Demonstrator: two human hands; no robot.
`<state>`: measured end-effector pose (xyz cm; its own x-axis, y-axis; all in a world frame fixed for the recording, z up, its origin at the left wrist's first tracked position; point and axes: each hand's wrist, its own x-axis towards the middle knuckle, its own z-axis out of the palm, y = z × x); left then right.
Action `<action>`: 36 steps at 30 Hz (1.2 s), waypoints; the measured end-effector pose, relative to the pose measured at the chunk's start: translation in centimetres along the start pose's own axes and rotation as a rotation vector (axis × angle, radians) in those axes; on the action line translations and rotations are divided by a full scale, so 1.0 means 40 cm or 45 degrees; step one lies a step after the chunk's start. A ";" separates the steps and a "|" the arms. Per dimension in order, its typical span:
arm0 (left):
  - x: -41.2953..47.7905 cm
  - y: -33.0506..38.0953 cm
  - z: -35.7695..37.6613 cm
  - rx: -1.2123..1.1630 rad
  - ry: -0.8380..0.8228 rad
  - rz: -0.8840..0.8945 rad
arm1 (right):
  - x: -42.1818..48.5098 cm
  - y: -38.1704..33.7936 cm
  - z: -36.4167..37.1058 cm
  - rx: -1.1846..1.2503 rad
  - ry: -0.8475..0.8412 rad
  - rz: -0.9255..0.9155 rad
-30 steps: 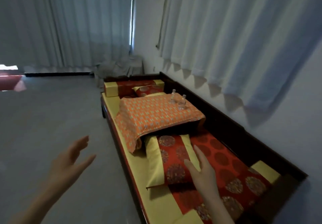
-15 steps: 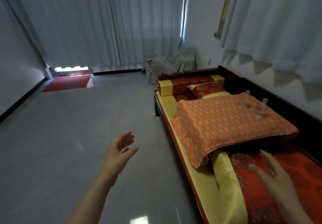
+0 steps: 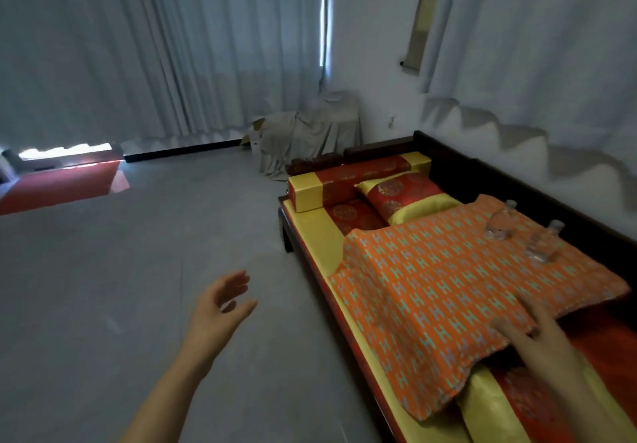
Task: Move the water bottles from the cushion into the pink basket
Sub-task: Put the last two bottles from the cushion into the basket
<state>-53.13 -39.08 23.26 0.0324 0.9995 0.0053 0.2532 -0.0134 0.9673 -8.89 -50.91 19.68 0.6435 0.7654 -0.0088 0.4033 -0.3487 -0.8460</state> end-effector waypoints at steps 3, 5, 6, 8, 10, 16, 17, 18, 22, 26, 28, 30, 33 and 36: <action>0.204 0.008 0.028 0.061 -0.151 0.026 | 0.080 -0.049 0.064 -0.020 0.082 0.035; 0.328 0.031 0.057 0.086 -0.259 0.080 | 0.127 -0.088 0.102 -0.019 0.130 0.018; 0.389 0.046 0.076 0.093 -0.311 0.110 | 0.152 -0.110 0.118 -0.029 0.156 0.013; 0.506 0.069 0.132 0.104 -0.404 0.125 | 0.199 -0.136 0.145 -0.017 0.220 0.034; 0.584 0.084 0.202 0.102 -0.504 0.127 | 0.220 -0.141 0.167 0.018 0.264 0.095; 0.789 0.106 0.471 0.077 -0.784 0.234 | 0.334 -0.120 0.159 0.020 0.441 0.225; 0.816 0.107 0.518 0.084 -0.815 0.244 | 0.357 -0.109 0.152 0.018 0.460 0.252; 0.847 0.109 0.574 0.087 -0.852 0.253 | 0.389 -0.092 0.142 0.021 0.482 0.276; 0.932 0.127 0.756 0.068 -0.935 0.271 | 0.511 -0.043 0.109 0.042 0.525 0.335; 1.023 0.176 0.934 0.076 -1.028 0.306 | 0.649 -0.020 0.090 0.057 0.580 0.387; 1.042 0.186 0.995 0.073 -1.081 0.305 | 0.691 -0.011 0.084 0.054 0.550 0.422; 1.063 0.178 1.067 0.073 -1.143 0.260 | 0.734 0.013 0.074 0.060 0.563 0.474; 1.097 0.172 1.162 0.086 -1.212 0.226 | 0.779 0.038 0.062 0.101 0.610 0.519; 1.128 0.158 1.266 0.117 -1.307 0.243 | 0.818 0.081 0.047 0.117 0.645 0.580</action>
<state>-1.11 4.42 16.77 0.8737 0.4753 -0.1035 0.2287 -0.2134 0.9498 12.27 -25.98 15.65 0.9697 0.1982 -0.1430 -0.0222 -0.5113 -0.8591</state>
